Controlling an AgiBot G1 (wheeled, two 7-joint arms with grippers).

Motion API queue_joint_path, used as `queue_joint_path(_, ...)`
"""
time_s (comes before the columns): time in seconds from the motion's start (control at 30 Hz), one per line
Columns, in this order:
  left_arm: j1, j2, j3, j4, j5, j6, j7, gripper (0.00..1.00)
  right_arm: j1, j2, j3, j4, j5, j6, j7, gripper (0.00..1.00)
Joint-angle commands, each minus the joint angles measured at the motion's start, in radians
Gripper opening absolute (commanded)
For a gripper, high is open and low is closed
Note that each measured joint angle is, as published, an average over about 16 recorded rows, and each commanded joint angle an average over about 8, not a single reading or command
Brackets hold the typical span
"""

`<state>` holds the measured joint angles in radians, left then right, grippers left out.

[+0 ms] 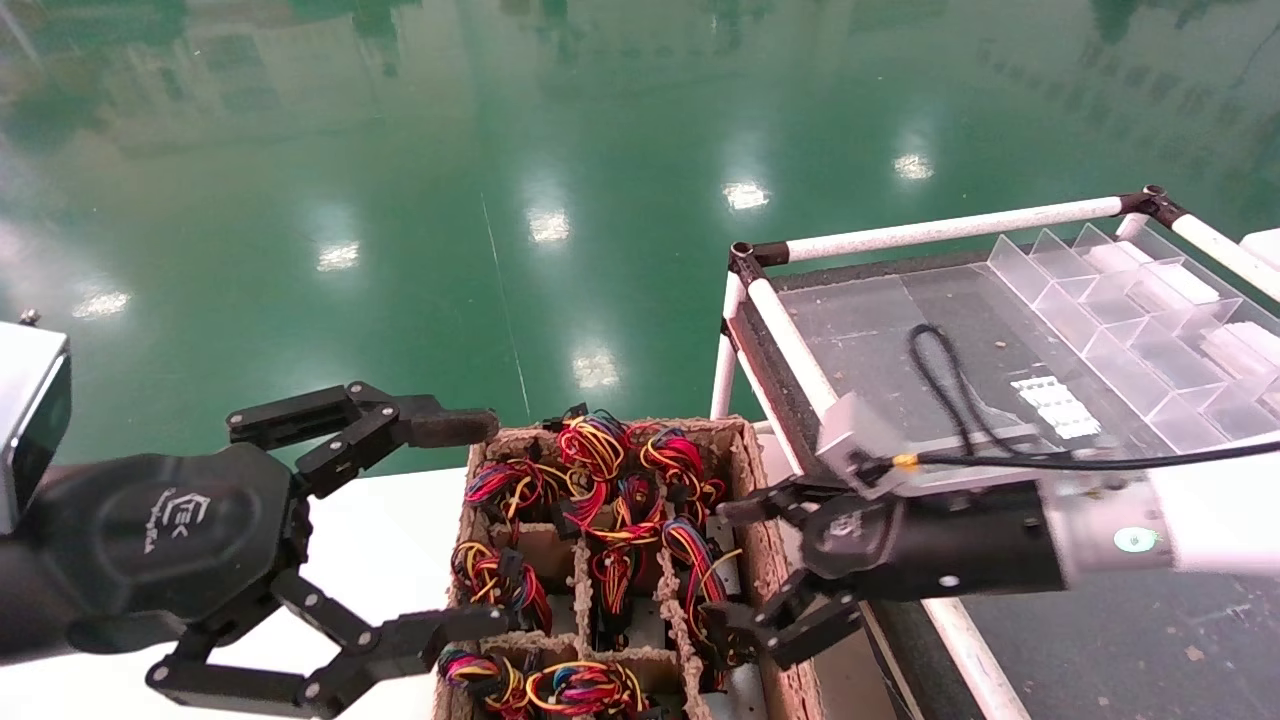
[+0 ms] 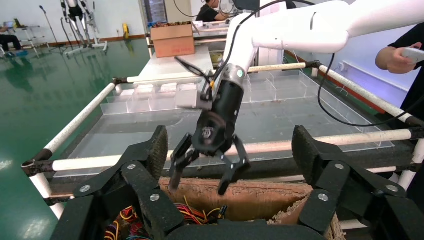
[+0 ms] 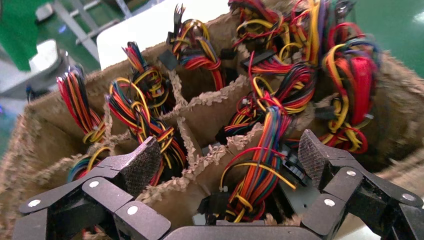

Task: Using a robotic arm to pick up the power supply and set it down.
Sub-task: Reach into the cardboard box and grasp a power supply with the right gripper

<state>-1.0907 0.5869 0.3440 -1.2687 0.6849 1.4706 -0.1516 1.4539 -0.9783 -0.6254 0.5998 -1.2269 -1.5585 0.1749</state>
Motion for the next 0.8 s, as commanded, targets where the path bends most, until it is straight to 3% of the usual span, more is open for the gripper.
queue_joint_path(0.03, 0.0, 0.0, 0.0, 0.0, 0.0, 0.0, 0.0, 1.0, 0.018, -0.032, -0.02, -0.048, -0.023, -0.005, -0.041, 0.12)
queue_joint_path(0.07, 0.0, 0.0, 0.0, 0.0, 0.0, 0.0, 0.0, 1.0, 0.025, -0.044, -0.027, -0.067, -0.03, -0.003, -0.059, 0.0)
queue_joint_path(0.43, 0.0, 0.0, 0.0, 0.0, 0.0, 0.0, 0.0, 1.0, 0.09, -0.133, -0.057, -0.254, -0.062, 0.006, -0.185, 0.0)
queue_joint_path(0.8, 0.0, 0.0, 0.0, 0.0, 0.0, 0.0, 0.0, 1.0, 0.125, -0.169, -0.066, -0.391, -0.066, 0.006, -0.256, 0.0)
